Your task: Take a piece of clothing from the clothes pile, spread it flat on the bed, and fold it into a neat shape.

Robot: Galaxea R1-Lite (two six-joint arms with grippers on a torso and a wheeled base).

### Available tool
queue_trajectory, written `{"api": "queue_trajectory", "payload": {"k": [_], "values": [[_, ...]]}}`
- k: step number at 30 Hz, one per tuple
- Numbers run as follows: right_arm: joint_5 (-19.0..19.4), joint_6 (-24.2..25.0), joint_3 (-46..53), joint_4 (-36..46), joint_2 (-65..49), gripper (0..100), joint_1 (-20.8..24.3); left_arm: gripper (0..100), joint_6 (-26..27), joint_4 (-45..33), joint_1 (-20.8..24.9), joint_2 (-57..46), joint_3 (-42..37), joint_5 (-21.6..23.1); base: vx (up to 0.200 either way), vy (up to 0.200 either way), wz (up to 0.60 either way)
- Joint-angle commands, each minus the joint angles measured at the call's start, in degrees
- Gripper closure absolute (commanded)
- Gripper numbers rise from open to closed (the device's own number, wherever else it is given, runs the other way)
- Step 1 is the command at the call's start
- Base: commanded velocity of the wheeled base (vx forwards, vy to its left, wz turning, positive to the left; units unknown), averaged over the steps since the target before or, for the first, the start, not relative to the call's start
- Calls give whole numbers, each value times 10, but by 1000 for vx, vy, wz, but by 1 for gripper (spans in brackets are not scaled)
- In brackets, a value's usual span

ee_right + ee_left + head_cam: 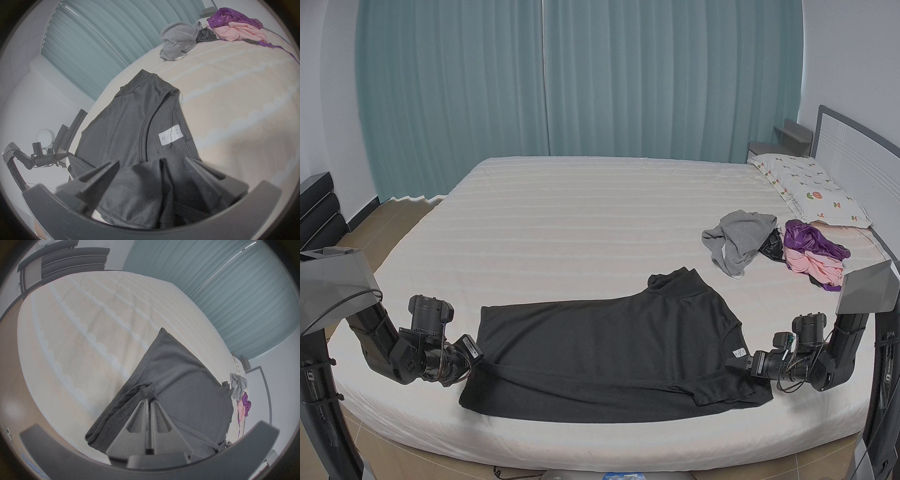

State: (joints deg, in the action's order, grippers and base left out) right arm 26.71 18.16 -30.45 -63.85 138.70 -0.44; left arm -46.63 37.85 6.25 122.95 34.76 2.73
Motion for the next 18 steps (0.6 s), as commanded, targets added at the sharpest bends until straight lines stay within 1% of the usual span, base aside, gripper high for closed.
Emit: {"api": "queue_trajectory", "payload": {"k": [1, 15, 18], "values": [[1, -1, -7, 12, -5, 100, -3, 100, 0, 0, -1, 1, -3, 1, 0, 0, 0], [5, 3, -2, 7, -6, 100, -17, 100, 0, 2, 3, -5, -4, 1, 0, 0, 0], [7, 4, 7, 5, -17, 100, -27, 100, 0, 2, 4, -9, -4, 1, 0, 0, 0]]}}
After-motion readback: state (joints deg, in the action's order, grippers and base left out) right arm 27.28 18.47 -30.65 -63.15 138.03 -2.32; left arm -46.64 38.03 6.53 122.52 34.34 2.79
